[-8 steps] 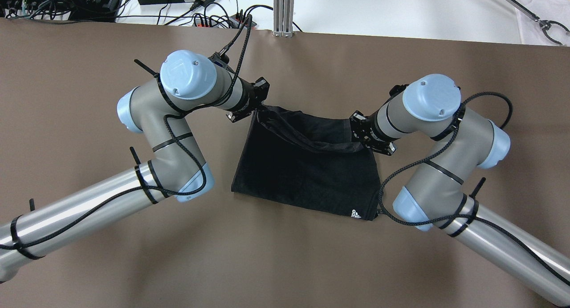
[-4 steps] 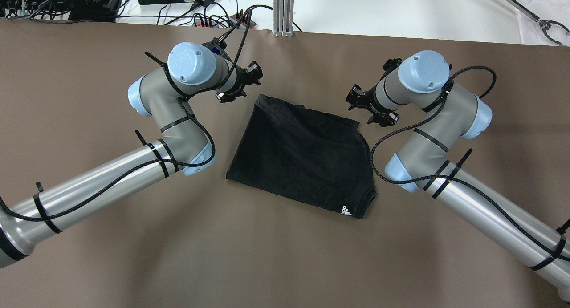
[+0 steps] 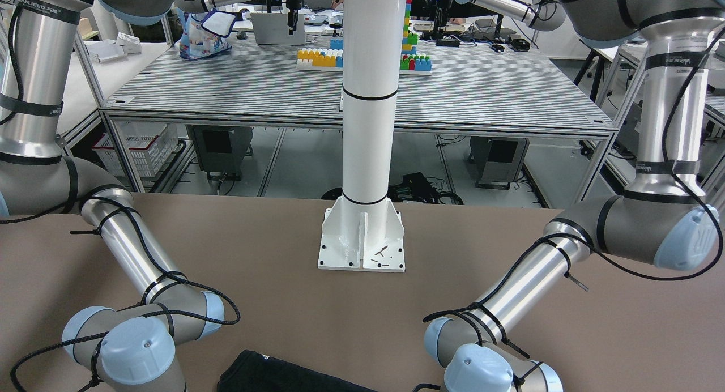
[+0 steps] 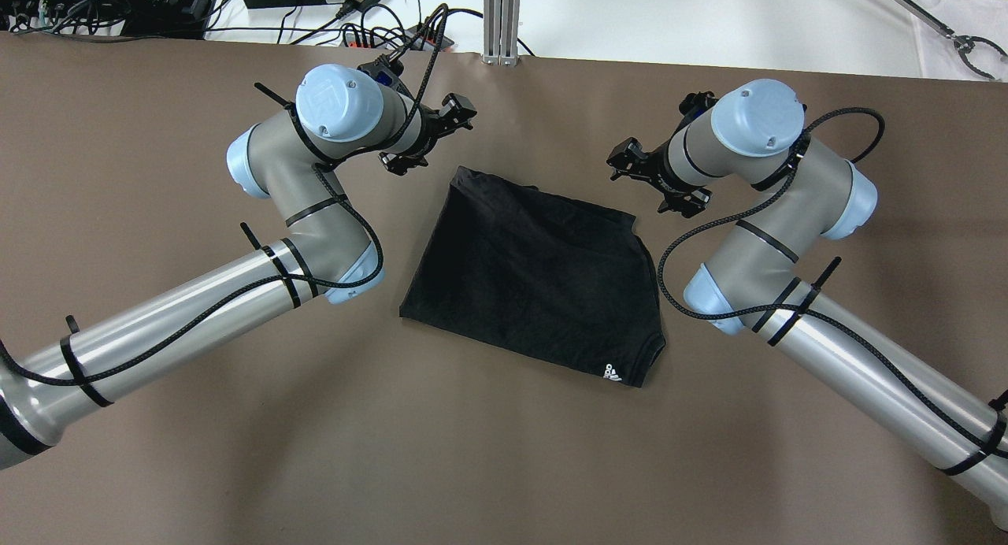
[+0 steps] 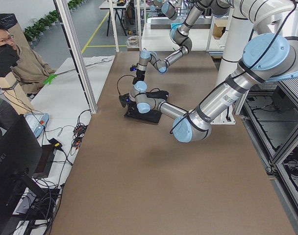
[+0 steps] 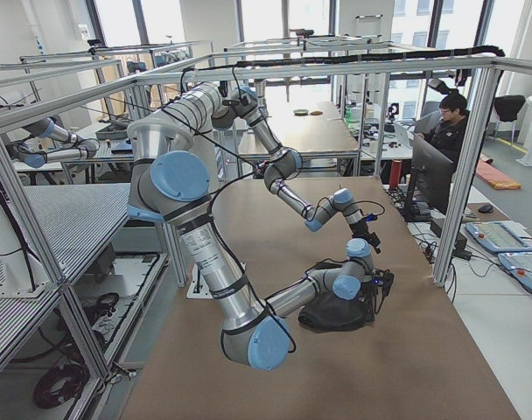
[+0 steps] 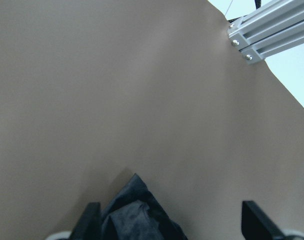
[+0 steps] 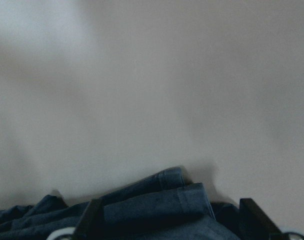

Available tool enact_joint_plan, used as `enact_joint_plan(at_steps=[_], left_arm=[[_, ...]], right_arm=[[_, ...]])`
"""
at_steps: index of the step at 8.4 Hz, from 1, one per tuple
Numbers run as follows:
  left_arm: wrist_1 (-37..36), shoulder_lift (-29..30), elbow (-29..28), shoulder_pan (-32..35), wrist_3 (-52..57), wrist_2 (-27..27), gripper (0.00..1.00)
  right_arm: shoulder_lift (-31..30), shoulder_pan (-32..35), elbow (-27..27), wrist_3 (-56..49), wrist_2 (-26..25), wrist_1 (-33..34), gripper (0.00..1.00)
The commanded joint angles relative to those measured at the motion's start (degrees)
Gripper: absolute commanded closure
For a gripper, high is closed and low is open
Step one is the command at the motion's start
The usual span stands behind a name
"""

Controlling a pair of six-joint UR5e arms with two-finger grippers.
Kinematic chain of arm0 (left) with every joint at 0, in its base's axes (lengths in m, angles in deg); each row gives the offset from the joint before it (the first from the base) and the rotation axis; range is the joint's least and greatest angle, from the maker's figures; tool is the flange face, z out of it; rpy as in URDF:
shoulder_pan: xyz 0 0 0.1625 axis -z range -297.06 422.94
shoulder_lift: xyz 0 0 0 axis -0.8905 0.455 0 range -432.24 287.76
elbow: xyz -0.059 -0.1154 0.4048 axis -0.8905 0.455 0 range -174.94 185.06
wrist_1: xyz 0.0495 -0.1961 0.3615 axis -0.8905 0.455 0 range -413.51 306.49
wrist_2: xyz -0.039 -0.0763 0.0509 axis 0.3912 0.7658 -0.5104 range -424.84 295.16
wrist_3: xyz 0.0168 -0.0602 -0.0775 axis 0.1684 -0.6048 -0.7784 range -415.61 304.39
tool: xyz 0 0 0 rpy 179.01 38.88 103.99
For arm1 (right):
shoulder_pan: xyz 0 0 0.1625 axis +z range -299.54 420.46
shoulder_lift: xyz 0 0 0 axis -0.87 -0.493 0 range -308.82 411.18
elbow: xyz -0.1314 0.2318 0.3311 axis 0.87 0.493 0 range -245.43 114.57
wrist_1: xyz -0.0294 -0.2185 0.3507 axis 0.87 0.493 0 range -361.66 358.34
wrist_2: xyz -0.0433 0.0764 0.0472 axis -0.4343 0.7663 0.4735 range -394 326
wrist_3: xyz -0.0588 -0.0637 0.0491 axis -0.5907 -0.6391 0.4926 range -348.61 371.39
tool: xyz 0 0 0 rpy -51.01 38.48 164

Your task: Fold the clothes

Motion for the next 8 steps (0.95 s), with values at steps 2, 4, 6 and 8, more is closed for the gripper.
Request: enact_joint_plan(at_steps=[2,4,6,8], left_arm=[[-9.01,-4.65,6.33,5.98,29.13,-0.32,0.00],[-12.04,-21.30,18.61,14.14,53.93,-1.20,0.00],[-11.70,-31.54,23.05,21.01,70.79,-1.38,0.00],[-10.47,-37.88,24.29,27.50,83.08,-1.12,0.00]], right_arm=[[-7.13,4.32,-4.72,-31.88,-0.01,0.07,0.05],[-12.93,12.22,-4.19,-57.15,-0.37,1.99,0.05],[-18.73,20.84,-4.10,-74.13,-0.54,2.36,0.05],[-23.48,25.16,-4.10,-84.63,-6.99,0.96,0.05]])
